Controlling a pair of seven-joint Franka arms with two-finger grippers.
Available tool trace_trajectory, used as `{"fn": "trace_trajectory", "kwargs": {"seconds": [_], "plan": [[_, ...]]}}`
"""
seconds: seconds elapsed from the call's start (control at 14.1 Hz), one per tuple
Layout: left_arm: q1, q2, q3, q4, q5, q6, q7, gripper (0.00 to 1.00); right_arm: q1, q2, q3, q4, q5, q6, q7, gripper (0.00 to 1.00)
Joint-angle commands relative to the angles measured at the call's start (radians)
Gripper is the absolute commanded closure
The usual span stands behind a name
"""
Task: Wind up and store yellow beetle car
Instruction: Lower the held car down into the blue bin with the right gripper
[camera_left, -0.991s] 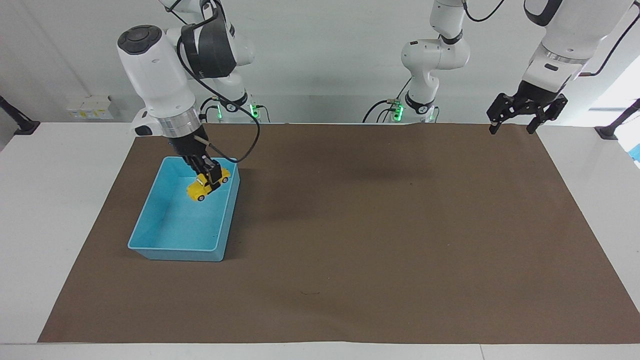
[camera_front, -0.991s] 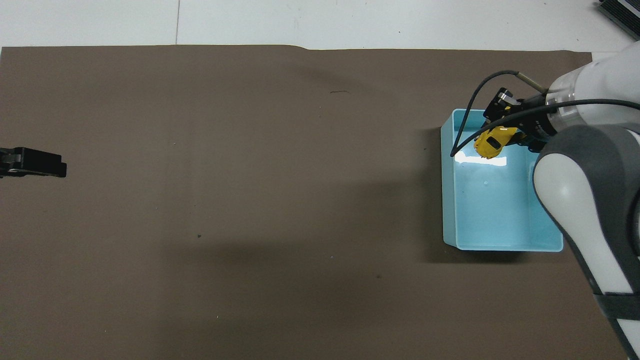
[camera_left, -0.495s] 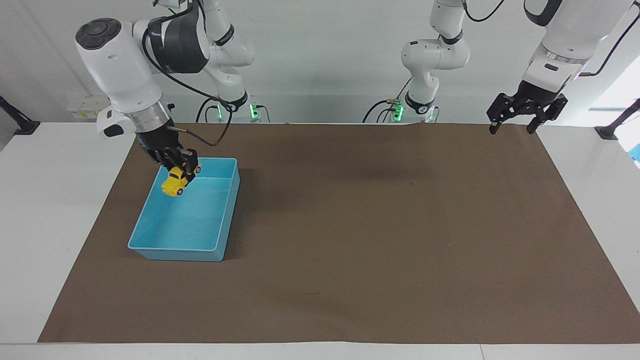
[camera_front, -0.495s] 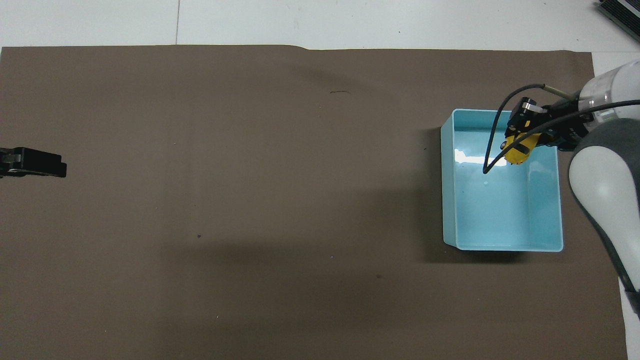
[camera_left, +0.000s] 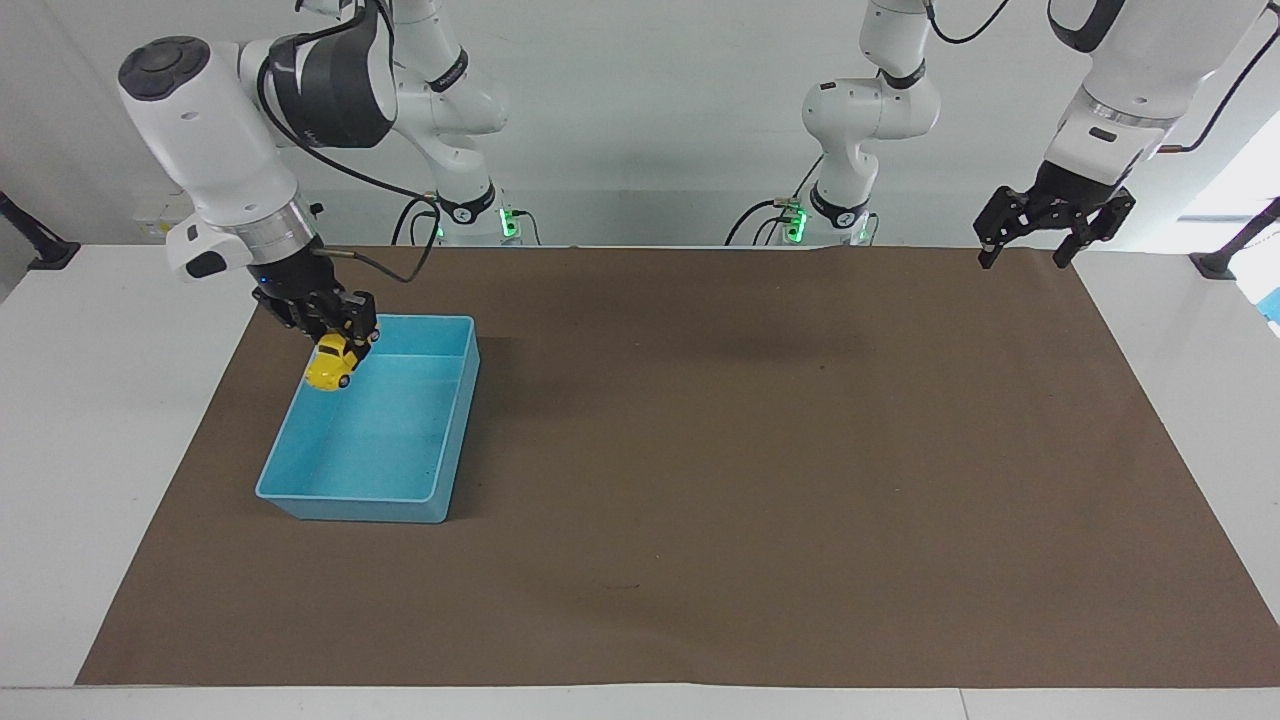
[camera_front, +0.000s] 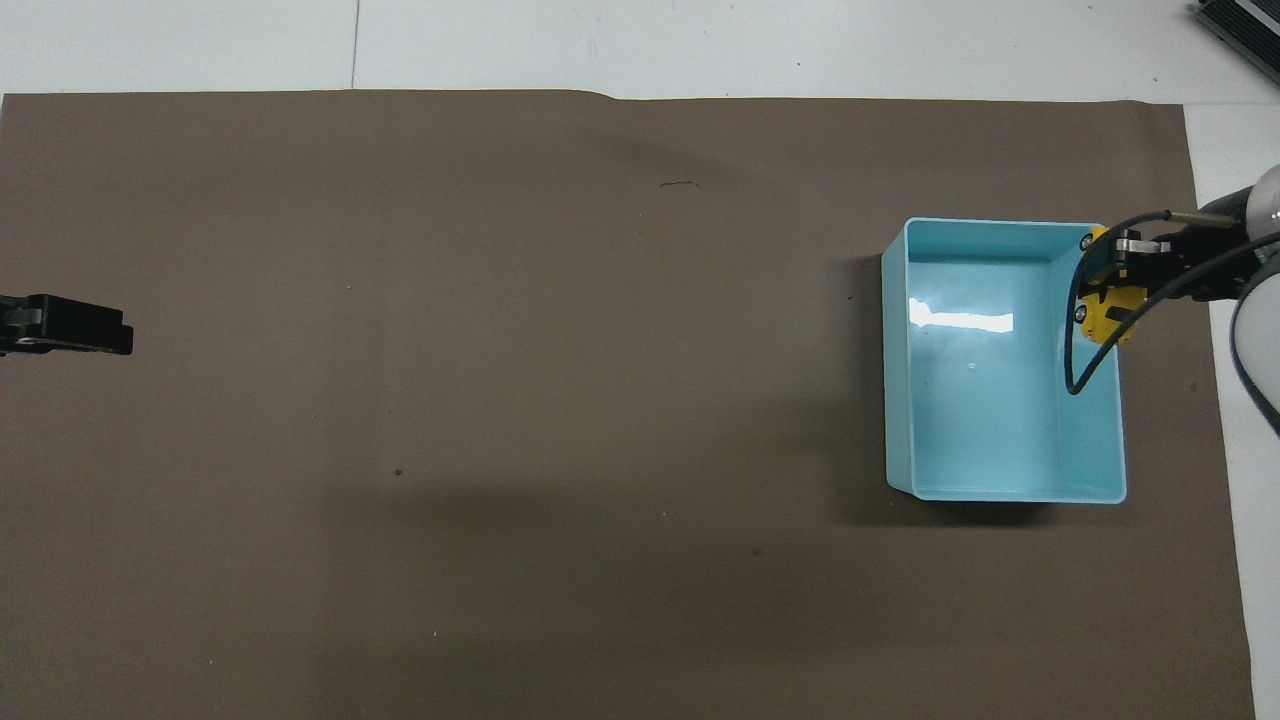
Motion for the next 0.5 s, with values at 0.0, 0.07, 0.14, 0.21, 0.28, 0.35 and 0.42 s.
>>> {"fn": "trace_trajectory", "kwargs": {"seconds": [0.0, 0.07, 0.14, 0.21, 0.28, 0.35, 0.42], "plan": [[0.015, -0.009, -0.007, -0.006, -0.017, -0.011, -0.002, 0.00, -0.017, -0.028, 0.001, -0.017, -0.001, -0.017, -0.072, 1.00], [0.015, -0.009, -0.007, -0.006, -0.017, -0.011, -0.003, 0.00, -0.017, -0.030, 0.001, -0.020, -0.001, -0.017, -0.072, 1.00], [0.015, -0.009, -0.007, -0.006, -0.017, -0.011, -0.002, 0.00, -0.016, -0.033, 0.002, -0.023, -0.001, -0.017, -0.069, 1.00], [0.015, -0.009, -0.007, -0.006, -0.017, -0.011, -0.003, 0.00, -0.016, -0.036, 0.001, -0.032, -0.001, -0.017, -0.067, 1.00], [0.015, -0.009, -0.007, -0.006, -0.017, -0.011, -0.003, 0.00, -0.014, -0.039, 0.001, -0.034, -0.003, -0.016, -0.069, 1.00], [0.015, -0.009, -0.007, -0.006, -0.017, -0.011, -0.002, 0.00, -0.014, -0.042, 0.001, -0.043, -0.007, -0.009, -0.070, 1.00], [0.015, -0.009, -0.007, -0.006, -0.017, -0.011, -0.003, 0.00, -0.014, -0.047, 0.002, -0.052, -0.010, -0.002, -0.069, 1.00]]}}
